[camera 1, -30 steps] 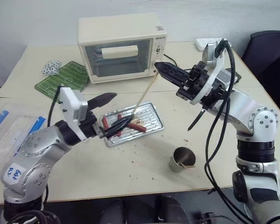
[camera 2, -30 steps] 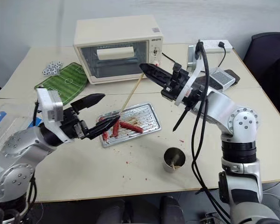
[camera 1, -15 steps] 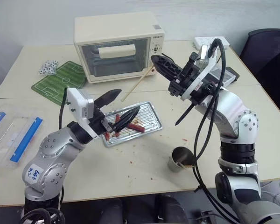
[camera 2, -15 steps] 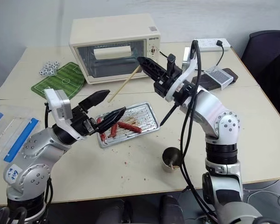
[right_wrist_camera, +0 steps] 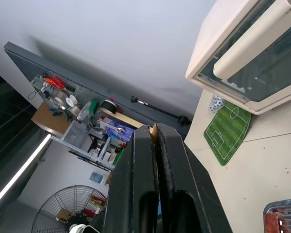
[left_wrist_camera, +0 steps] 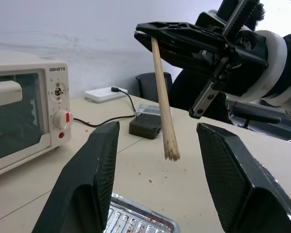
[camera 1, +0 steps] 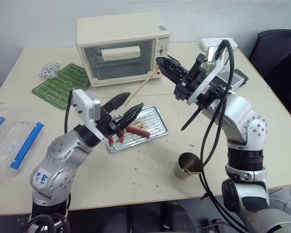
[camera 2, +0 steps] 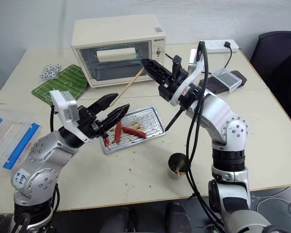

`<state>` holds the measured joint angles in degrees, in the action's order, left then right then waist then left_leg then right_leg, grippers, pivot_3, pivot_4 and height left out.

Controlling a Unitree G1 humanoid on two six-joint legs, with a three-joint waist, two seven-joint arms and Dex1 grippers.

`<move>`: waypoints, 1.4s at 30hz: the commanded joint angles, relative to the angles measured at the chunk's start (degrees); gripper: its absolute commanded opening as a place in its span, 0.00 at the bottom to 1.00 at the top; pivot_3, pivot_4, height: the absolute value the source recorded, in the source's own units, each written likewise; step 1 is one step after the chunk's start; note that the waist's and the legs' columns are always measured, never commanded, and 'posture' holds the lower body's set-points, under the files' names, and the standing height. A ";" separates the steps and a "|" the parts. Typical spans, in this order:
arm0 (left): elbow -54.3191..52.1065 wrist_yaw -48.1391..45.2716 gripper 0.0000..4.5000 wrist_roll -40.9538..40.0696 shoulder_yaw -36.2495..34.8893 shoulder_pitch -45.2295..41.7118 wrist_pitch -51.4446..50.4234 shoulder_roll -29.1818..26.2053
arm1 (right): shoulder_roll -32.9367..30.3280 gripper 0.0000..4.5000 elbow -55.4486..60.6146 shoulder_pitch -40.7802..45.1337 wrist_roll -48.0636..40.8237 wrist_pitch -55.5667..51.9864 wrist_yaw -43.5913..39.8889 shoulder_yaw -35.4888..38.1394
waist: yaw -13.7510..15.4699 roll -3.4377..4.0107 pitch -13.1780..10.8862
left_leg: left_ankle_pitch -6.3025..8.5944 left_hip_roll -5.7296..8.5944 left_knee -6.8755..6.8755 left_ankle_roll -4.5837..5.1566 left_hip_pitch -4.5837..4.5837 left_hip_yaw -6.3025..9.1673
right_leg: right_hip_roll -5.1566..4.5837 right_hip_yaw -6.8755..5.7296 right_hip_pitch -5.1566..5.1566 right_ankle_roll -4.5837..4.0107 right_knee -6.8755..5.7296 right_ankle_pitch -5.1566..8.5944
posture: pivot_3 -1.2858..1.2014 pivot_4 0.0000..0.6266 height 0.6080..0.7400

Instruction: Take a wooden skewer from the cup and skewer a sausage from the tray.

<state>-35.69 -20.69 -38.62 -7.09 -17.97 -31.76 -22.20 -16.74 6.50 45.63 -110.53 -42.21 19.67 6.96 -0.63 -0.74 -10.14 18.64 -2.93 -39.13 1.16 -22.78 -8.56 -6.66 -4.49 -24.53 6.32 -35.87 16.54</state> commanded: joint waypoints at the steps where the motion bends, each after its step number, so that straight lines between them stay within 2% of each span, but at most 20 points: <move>1: -2.35 0.86 0.51 -0.67 0.42 -1.00 1.25 1.19 | 0.33 0.00 2.11 1.06 -1.16 0.40 -0.16 1.10 | 0.00 0.00 0.00 | 0.00 0.00 0.00 0.00 0.00 0.00 | 0.00 0.00 0.00 0.00 0.00 0.00 | 0.52 0.24 1.00; 3: -2.53 1.09 0.41 -0.56 0.72 -1.18 1.13 1.59 | 0.37 0.00 2.11 1.05 -1.15 0.46 -0.15 1.11 | -0.02 0.00 0.00 | 0.00 0.00 0.00 0.00 -0.01 0.00 | 0.00 0.00 0.00 0.00 0.00 0.00 | 0.52 0.24 1.00; 7: -2.56 1.65 0.13 -0.34 1.16 -1.56 0.75 1.75 | 0.48 0.00 2.15 1.13 -1.15 0.61 -0.16 1.17 | -0.07 0.00 0.00 | 0.00 0.00 0.00 0.00 -0.01 0.01 | 0.01 -0.01 -0.01 0.00 0.00 0.00 | 0.52 0.24 1.00; 34: -1.67 5.02 0.13 1.16 1.13 -2.96 3.90 4.74 | 0.83 0.00 1.37 1.20 -1.83 1.50 0.15 1.92 | -0.11 0.00 0.00 | 0.00 0.00 0.00 0.00 -0.05 0.03 | 0.00 -0.03 -0.02 0.00 0.02 0.00 | 0.52 0.24 1.00; 37: -1.37 5.84 0.00 0.90 1.27 -3.88 3.82 5.59 | 1.05 0.00 1.37 1.27 -1.92 1.71 0.27 1.88 | -0.10 0.00 0.00 | 0.00 0.00 0.00 0.01 -0.06 0.04 | 0.00 -0.03 -0.02 0.00 0.03 0.00 | 0.52 0.24 1.00; 42: -1.20 6.63 0.00 1.12 1.33 -5.12 2.77 5.65 | 1.14 0.00 1.65 1.22 -2.31 2.13 0.49 1.73 | -0.14 0.00 0.00 | 0.00 0.00 0.00 0.01 -0.07 0.04 | 0.01 -0.04 -0.03 0.00 0.03 0.00 | 0.52 0.24 1.00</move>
<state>-35.55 -15.33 -37.80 -4.98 -21.92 -29.75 -16.56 -15.99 6.33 45.71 -111.56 -40.00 20.12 7.73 -0.76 -0.74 -10.14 18.64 -2.93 -39.13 1.17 -22.85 -8.52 -6.66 -4.53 -24.56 6.32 -35.84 16.54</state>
